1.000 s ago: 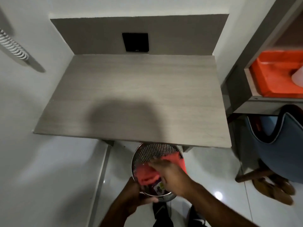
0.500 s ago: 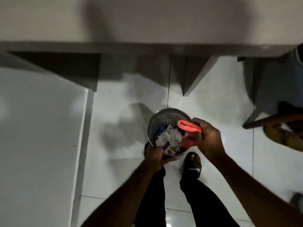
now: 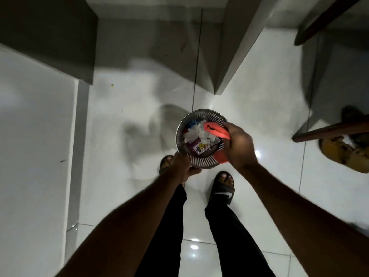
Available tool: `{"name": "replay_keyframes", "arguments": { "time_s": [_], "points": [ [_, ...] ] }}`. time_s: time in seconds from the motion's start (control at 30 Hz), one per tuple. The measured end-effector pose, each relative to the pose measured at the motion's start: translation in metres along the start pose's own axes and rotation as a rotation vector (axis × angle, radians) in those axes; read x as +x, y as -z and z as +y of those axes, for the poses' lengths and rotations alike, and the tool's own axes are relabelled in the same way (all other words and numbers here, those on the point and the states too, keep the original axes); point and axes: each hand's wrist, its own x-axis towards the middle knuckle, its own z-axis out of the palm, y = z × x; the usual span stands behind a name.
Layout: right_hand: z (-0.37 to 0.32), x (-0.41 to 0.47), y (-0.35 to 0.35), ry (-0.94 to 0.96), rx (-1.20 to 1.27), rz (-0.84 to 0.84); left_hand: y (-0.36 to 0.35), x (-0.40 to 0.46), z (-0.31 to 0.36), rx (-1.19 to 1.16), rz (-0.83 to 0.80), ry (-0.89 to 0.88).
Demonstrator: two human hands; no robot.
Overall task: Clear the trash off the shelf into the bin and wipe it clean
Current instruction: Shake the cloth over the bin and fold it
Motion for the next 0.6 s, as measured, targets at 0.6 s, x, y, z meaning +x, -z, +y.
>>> {"name": "replay_keyframes", "arguments": {
  "time_s": [0.6],
  "points": [
    [-0.235,-0.138,0.126,0.052,0.021,0.244,-0.032,-0.411,0.254,1.01,-0.436,-0.798]
  ]
}}
